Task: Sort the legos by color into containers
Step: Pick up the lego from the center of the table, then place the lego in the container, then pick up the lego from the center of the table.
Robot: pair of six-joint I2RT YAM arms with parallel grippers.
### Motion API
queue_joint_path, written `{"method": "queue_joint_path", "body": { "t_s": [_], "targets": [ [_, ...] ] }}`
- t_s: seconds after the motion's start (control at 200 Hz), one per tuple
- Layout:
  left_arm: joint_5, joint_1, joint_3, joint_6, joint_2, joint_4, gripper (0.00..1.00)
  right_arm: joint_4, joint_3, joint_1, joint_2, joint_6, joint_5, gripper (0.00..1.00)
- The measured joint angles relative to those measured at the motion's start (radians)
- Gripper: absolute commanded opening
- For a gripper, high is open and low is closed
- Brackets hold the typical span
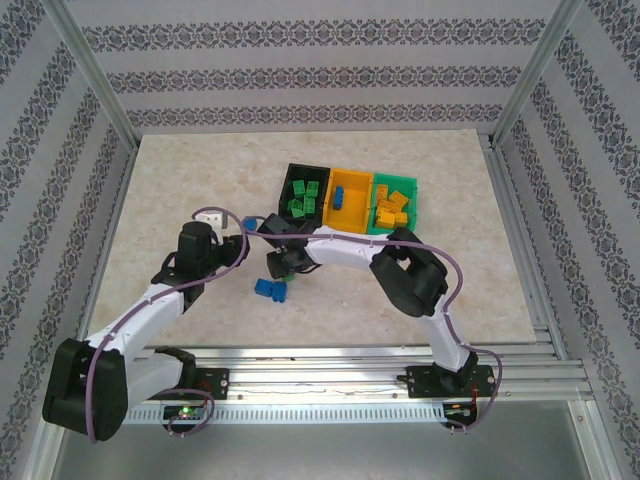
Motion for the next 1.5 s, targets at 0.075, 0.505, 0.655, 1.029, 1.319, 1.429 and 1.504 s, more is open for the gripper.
{"method": "queue_joint_path", "body": {
  "t_s": [0.075,0.505,0.655,1.029,1.319,1.429,1.504],
  "targets": [
    [-0.006,0.000,0.000,0.000,0.000,0.000,0.50,0.002,0.000,0.000,-0.003,-0.001,0.001,0.31],
    [-0.013,0.000,-0.007,-0.003,0.000,-0.001,0.50,0.011,0.132,-0.189,-0.069,-0.054,-0.008,0.32],
    [-0.012,0.000,-0.009,-0.006,0.004,0.000,0.51,0.014,0.264,-0.268,-0.045,-0.082,-0.004,0.46],
    [-0.008,0.000,-0.009,-0.007,0.019,0.000,0.51,0.029,0.300,-0.283,0.016,-0.115,-0.009,0.69],
    [0.007,0.000,-0.009,-0.010,0.019,0.000,0.51,0.073,-0.075,-0.222,-0.217,-0.108,-0.044,0.68],
    [0.014,0.000,-0.009,-0.011,0.022,0.000,0.51,0.082,-0.181,-0.202,-0.308,-0.102,-0.026,0.68],
    [0.019,0.000,-0.009,-0.013,0.025,0.001,0.51,0.079,-0.227,-0.192,-0.341,-0.102,-0.005,0.68]
  ]
}}
